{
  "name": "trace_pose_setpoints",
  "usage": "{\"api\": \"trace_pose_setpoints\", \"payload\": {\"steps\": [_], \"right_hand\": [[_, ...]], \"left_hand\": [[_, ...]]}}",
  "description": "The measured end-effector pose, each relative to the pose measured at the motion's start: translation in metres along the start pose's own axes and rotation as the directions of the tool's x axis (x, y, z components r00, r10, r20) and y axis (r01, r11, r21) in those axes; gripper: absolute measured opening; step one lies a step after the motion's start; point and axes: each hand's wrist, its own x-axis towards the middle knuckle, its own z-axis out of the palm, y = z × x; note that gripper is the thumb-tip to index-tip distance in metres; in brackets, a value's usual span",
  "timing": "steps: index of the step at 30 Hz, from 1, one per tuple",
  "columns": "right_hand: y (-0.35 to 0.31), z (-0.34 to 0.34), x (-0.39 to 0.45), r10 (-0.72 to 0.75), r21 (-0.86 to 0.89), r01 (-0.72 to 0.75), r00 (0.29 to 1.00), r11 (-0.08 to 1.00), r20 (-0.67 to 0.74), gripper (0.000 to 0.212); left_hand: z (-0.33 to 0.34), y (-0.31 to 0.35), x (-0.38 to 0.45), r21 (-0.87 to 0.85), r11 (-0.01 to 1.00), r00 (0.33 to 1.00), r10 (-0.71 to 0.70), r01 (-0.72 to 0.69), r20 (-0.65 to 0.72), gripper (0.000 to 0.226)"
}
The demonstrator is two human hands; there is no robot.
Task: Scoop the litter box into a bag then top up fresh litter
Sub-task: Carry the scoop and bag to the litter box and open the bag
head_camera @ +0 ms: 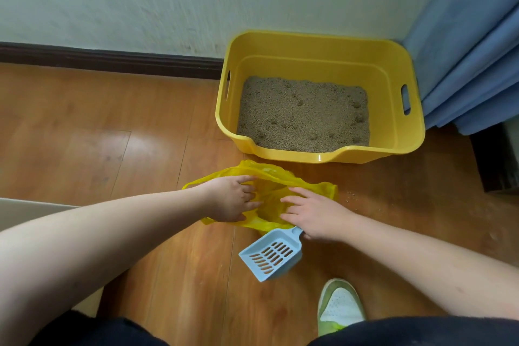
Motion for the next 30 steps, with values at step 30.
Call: {"api": "trace_pose_setpoints", "payload": {"steps": [30], "right_hand": [[0.047, -0.009, -0.041, 0.475, 0.180, -0.522, 0.844, 0.834, 0.250, 0.038]], "left_hand": [[-0.028, -0.038, 0.005, -0.514, 0.770, 0.924, -0.280, 0.378, 0.261, 0.073]]}}
